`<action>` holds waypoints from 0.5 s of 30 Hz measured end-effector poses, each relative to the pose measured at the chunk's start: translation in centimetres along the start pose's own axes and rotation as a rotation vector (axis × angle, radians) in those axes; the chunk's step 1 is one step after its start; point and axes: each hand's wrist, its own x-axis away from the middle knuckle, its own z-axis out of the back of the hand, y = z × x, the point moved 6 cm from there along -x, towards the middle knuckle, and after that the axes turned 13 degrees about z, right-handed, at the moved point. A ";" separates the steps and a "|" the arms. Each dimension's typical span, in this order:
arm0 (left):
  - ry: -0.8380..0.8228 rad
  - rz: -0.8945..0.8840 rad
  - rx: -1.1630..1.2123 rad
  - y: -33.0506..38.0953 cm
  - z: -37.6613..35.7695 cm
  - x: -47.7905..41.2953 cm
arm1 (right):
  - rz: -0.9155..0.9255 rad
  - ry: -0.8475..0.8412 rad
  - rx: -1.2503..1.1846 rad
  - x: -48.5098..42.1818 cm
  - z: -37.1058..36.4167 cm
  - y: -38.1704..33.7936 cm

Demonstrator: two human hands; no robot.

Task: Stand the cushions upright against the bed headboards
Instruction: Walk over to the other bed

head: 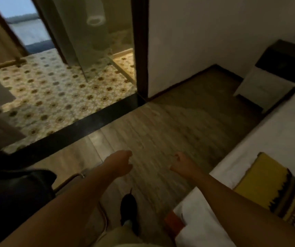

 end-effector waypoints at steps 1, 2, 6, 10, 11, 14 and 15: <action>-0.008 -0.022 -0.016 0.4 1.2 -2.0 | -0.015 0.025 -0.005 -1.3 0.5 -0.2; -0.021 -0.050 -0.047 0.9 2.3 -4.0 | -0.042 0.038 -0.011 -2.7 1.0 -0.3; -0.065 -0.158 -0.100 4.3 6.2 -10.7 | -0.128 0.132 -0.066 -6.4 3.4 -0.6; -0.093 -0.288 -0.151 10.1 8.1 -15.3 | -0.200 0.233 -0.142 -7.7 5.7 0.7; -0.101 -0.327 -0.181 12.3 8.3 -16.4 | -0.224 0.273 -0.173 -8.0 6.7 1.6; -0.150 -0.433 -0.269 18.4 8.1 -18.9 | -0.309 0.360 -0.249 -8.2 9.2 4.5; -0.166 -0.463 -0.295 20.3 7.8 -19.6 | -0.338 0.384 -0.265 -8.1 10.0 5.7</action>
